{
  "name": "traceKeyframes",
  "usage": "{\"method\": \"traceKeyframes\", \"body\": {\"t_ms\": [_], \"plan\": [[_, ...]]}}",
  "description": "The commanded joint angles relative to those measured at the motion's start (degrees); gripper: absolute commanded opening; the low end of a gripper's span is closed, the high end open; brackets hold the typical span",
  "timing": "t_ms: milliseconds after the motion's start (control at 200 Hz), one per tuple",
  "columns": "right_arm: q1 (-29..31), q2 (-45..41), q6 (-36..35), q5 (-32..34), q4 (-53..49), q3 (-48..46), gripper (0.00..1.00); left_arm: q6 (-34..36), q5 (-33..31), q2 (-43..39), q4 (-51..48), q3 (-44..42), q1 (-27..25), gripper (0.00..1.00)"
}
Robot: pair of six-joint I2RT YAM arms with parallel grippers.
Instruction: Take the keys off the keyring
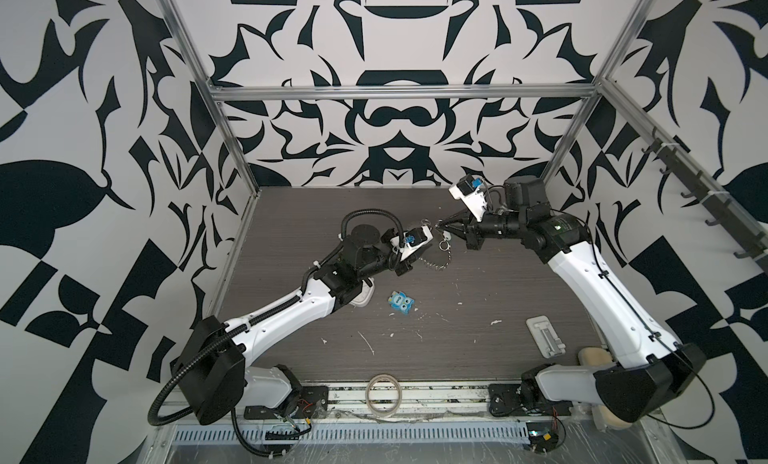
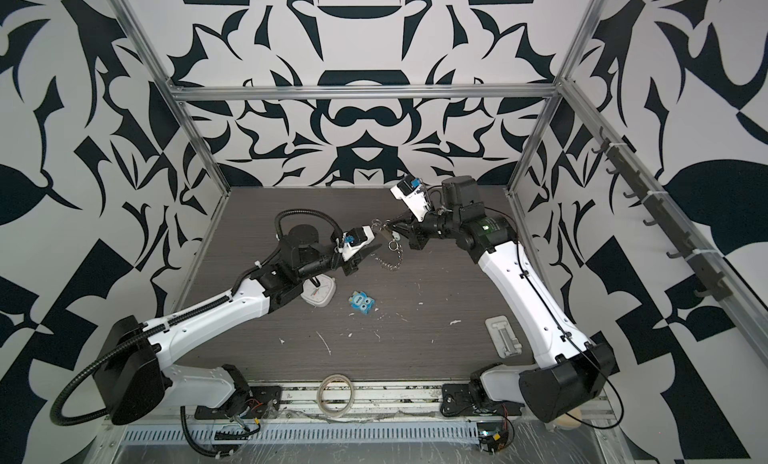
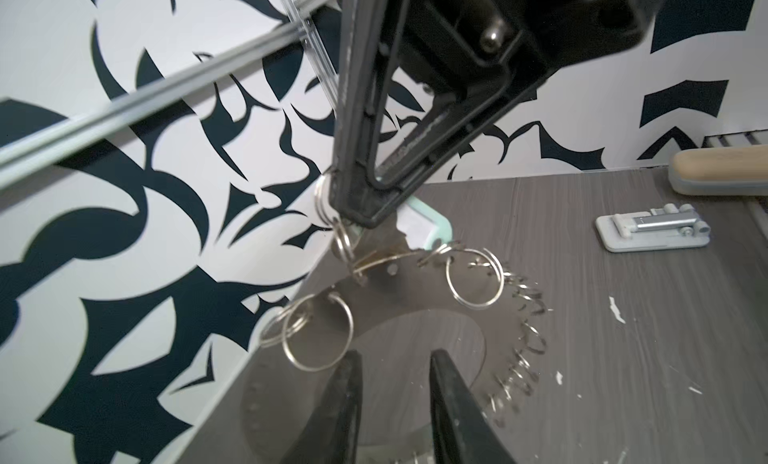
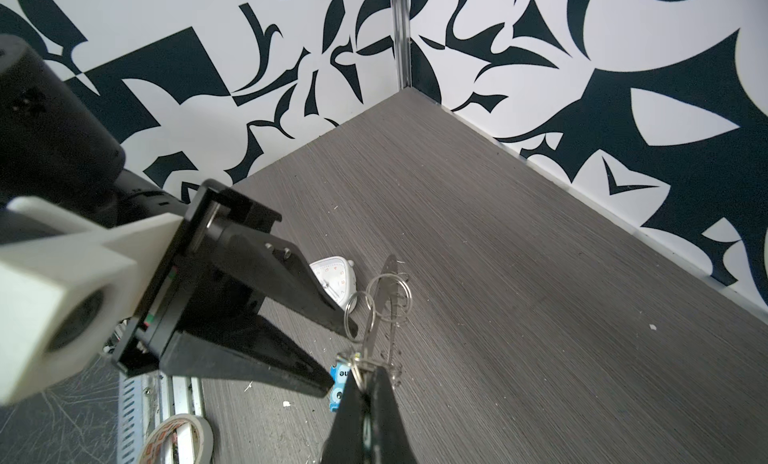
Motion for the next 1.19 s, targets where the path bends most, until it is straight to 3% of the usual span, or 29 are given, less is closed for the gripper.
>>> {"method": "traceKeyframes", "body": {"t_ms": [0,260,350,455,535,645,970,1190], "plan": [[-0.3,-0.3,-1.1,-3.3,0.0,2.9,0.0,5.2,4.2,-2.8,4.1,-1.8,1.1,0.26],[-0.5,-1.2,2.4,-4.2,4.3,1.8,0.0,0.3,5.4,-4.1,15.4,-5.0,1.7,0.26],[-0.5,-1.1,2.7,-5.3,4.5,2.0,0.0,0.7,5.6,-4.0,19.9,-7.5,2.2,0.36],[-0.4,-1.0,2.1,-5.9,3.4,2.7,0.0,4.2,6.6,-5.4,16.6,-8.0,3.1,0.48],[-0.5,-1.3,1.9,-6.1,3.2,2.8,0.0,0.0,9.0,-6.7,17.2,-8.2,4.9,0.51],[-0.5,-2.0,4.0,-6.0,6.0,1.6,0.0,-4.0,9.9,-6.2,19.8,-8.1,5.4,0.45],[-0.5,-3.3,9.7,-4.7,12.9,-1.2,0.0,-16.9,9.5,4.1,47.7,-11.6,5.3,0.32],[-0.7,-3.6,13.2,-5.0,16.6,-2.8,0.0,-17.9,8.7,8.3,53.7,-10.5,4.7,0.26]]}}
